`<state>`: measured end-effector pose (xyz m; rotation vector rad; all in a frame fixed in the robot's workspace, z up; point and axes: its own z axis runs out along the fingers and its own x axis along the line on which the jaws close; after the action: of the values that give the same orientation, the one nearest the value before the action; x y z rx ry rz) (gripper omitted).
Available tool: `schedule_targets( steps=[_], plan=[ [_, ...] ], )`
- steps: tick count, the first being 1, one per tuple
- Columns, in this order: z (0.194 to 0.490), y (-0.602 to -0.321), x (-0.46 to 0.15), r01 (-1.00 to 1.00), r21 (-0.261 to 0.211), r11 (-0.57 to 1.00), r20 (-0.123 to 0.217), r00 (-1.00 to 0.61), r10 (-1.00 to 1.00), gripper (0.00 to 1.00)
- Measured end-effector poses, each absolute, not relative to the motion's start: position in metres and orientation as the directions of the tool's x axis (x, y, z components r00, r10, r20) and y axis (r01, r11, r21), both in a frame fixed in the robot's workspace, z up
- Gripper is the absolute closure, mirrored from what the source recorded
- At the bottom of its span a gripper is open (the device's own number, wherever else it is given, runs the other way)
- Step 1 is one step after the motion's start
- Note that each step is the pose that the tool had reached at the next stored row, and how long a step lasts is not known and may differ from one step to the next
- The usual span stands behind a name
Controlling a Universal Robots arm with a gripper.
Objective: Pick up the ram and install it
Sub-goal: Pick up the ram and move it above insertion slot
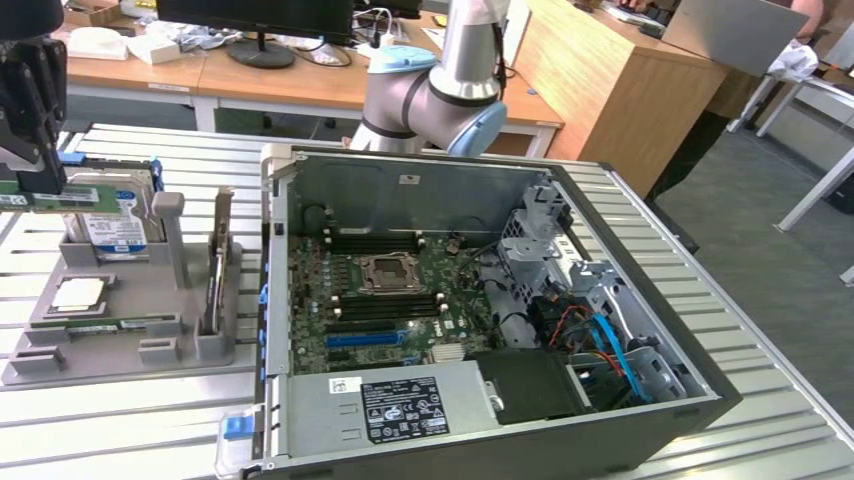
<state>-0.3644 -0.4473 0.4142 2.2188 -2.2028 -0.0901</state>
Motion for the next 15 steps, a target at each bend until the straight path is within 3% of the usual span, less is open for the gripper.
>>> schedule_targets(
  steps=[15],
  plan=[
    [0.415,-0.447,-0.342,-0.999,0.05,-0.008,-0.031,0.006,-0.999,0.89]
  ],
)
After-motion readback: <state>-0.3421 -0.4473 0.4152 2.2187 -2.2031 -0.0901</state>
